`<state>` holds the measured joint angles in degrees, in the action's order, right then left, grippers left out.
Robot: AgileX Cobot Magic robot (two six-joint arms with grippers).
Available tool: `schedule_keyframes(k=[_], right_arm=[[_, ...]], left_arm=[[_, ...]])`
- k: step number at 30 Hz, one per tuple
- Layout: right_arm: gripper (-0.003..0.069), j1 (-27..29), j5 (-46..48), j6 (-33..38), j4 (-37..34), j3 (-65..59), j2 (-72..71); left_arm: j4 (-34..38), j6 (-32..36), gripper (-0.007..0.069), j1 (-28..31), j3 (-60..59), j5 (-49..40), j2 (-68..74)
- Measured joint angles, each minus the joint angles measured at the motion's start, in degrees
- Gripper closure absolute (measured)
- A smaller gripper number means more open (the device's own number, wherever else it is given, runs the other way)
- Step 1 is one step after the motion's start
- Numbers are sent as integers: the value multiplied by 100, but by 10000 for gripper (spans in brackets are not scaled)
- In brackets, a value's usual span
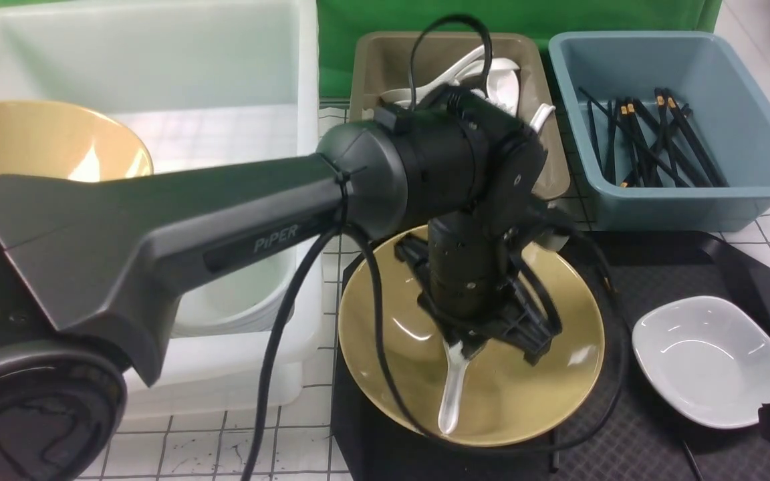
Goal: On white black table put chopsticks spoon bowls plates into blue grey white boxes.
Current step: 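Pick up the spoon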
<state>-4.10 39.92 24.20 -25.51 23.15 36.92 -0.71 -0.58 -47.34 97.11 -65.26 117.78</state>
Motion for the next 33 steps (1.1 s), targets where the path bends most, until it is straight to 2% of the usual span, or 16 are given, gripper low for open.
schedule_keyframes(k=[1,2,5,8,10,13,18,19,23,27,29,33], right_arm=[[612,0,0,0,0,0,0],[612,0,0,0,0,0,0],[612,0,0,0,0,0,0],[612,0,-2,0,0,0,0],[612,0,-2,0,0,0,0],[611,0,-14,0,-5,0,0],[611,0,-14,0,-12,0,0],[611,0,-14,0,-12,0,0],[610,0,-16,0,-14,-1,0],[610,0,-47,0,-14,-1,0],[610,0,-64,0,-18,-1,0],[608,0,-78,0,-24,-1,0]], left_arm=[[5,26,442,0,28,0,0],[71,59,372,0,42,-72,6],[227,59,302,0,46,-243,85],[411,59,260,0,46,-390,244],[426,59,259,0,46,-411,336],[426,103,334,0,53,-411,412],[415,255,567,0,311,-453,430],[410,290,594,0,442,-468,430],[355,369,612,0,1157,-494,424],[-88,386,613,72,2146,-362,403],[-389,369,613,205,2347,210,369],[-849,179,596,714,2430,1944,451]])
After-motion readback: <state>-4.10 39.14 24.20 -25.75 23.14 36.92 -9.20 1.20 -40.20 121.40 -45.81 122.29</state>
